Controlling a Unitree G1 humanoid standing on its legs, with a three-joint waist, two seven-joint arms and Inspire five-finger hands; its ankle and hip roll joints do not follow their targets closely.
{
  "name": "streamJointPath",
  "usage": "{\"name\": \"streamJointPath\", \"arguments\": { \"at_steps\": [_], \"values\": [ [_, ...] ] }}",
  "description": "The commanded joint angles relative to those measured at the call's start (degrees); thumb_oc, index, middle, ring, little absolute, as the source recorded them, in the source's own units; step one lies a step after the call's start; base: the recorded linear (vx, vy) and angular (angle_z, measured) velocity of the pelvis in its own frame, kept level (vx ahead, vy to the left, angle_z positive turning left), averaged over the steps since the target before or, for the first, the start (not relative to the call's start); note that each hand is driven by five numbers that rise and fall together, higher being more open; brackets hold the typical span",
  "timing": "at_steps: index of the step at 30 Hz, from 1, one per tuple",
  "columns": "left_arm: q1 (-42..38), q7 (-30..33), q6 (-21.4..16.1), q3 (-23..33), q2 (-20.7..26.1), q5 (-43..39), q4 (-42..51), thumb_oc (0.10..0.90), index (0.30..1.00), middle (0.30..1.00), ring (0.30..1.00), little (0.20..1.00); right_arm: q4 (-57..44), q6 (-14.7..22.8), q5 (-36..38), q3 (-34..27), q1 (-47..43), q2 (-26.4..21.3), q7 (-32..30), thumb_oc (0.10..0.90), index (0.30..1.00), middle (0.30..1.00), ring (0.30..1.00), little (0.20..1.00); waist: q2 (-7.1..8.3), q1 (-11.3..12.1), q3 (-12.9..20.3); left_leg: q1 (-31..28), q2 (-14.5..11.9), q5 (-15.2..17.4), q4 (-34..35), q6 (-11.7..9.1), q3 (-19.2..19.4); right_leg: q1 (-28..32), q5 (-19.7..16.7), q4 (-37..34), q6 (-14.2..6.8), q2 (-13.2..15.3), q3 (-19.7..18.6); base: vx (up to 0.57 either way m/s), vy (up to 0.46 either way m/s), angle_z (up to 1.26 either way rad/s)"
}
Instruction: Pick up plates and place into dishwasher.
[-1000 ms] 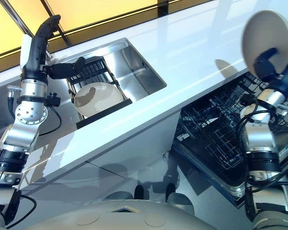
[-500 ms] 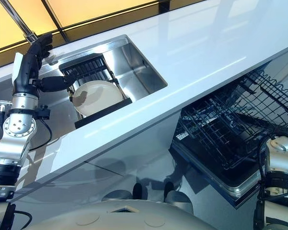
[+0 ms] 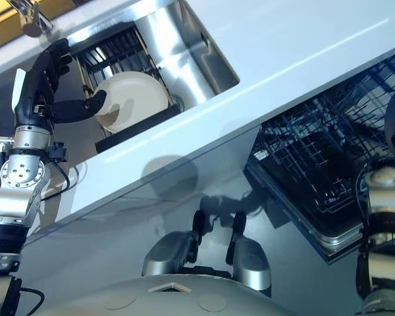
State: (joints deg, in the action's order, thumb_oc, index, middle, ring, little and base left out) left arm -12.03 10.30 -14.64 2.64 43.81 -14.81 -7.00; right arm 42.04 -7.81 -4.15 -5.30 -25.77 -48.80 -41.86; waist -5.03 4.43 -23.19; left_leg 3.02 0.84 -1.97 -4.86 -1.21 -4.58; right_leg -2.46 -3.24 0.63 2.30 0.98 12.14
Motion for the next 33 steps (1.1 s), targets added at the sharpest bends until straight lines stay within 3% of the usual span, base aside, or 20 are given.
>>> {"name": "streamJointPath", "arguments": {
  "at_steps": [1,6,9,15,20,22,23,33],
  "values": [
    [-5.8,3.1,-7.1,3.7,6.0,-2.3,1.3,0.800,0.900,0.900,0.900,0.900,-1.9,-0.1,-3.2,4.1,-5.6,-9.5,-1.1,0.100,0.300,0.300,0.300,0.200,1.75,1.0,3.2,6.2,-0.1,2.1,-5.4,-2.6,0.1,-1.9,12.2,12.8,-1.4,-0.6,-1.0,-0.10,-0.053,0.02],
    [-7.2,3.3,-7.2,2.9,6.4,-2.7,0.7,0.800,0.900,0.900,0.900,0.900,1.8,-7.9,0.3,8.2,-8.5,-8.4,7.1,0.100,0.300,0.300,0.300,0.200,1.60,1.2,2.4,7.6,-0.1,1.6,-5.9,-2.6,-0.1,-3.7,12.1,13.9,-1.3,-0.5,-1.1,-0.06,-0.019,0.08],
    [-7.6,3.4,-6.3,2.5,6.1,-2.6,1.3,0.800,0.900,0.900,0.900,0.900,4.4,-11.9,-2.1,11.4,-9.0,-7.0,11.4,0.100,0.300,0.300,0.300,0.200,1.61,1.4,2.3,7.3,0.0,1.4,-5.7,-2.6,-0.2,-3.4,11.9,13.7,-1.2,-0.4,-1.1,0.00,0.014,0.12],
    [-8.3,2.4,-5.9,2.0,5.7,-2.4,1.4,0.800,0.900,0.900,0.900,0.900,9.7,-14.0,-7.2,15.7,-9.8,-5.5,18.7,0.100,0.300,0.300,0.300,0.200,1.71,2.0,2.3,7.1,-0.2,1.2,-6.0,-2.6,-0.3,-2.8,11.8,13.9,-1.2,-0.1,-1.2,0.00,0.005,0.03],
    [-8.1,1.3,-5.7,2.0,5.6,-2.7,1.7,0.800,0.900,0.900,0.900,0.900,12.9,-13.1,-9.7,17.8,-9.7,-4.9,23.8,0.100,0.300,0.300,0.300,0.200,1.78,2.3,2.1,6.8,-0.2,0.8,-5.7,-2.5,-0.2,-2.1,11.4,13.3,-1.4,0.0,-1.3,-0.02,0.018,0.04],
    [-8.3,1.2,-5.8,1.9,5.4,-2.5,1.5,0.800,0.900,0.900,0.900,0.900,13.6,-12.6,-10.1,18.5,-10.2,-4.7,24.2,0.413,0.568,0.568,0.568,0.513,1.84,2.4,2.1,6.7,-0.1,0.6,-5.5,-2.5,0.0,-1.8,11.1,12.8,-1.6,0.0,-1.4,-0.03,0.038,0.02],
    [-8.3,1.1,-5.9,1.9,5.3,-2.6,1.4,0.800,0.900,0.900,0.900,0.900,13.8,-12.3,-10.1,18.8,-10.5,-4.6,24.4,0.800,0.900,0.900,0.900,0.900,1.86,2.5,2.1,6.5,-0.1,0.6,-5.3,-2.4,0.1,-1.6,11.0,12.5,-1.6,0.0,-1.4,-0.03,0.043,0.00],
    [-5.6,-0.5,-6.0,3.0,4.0,-2.6,1.7,0.800,0.900,0.900,0.900,0.900,6.7,-8.4,-10.4,17.5,-8.8,-4.6,21.5,0.800,0.900,0.900,0.900,0.900,2.76,2.2,4.0,2.8,0.1,0.7,-2.8,-1.9,1.2,1.7,9.9,9.5,-2.7,0.3,-1.6,-0.01,0.061,-0.06]
  ]
}}
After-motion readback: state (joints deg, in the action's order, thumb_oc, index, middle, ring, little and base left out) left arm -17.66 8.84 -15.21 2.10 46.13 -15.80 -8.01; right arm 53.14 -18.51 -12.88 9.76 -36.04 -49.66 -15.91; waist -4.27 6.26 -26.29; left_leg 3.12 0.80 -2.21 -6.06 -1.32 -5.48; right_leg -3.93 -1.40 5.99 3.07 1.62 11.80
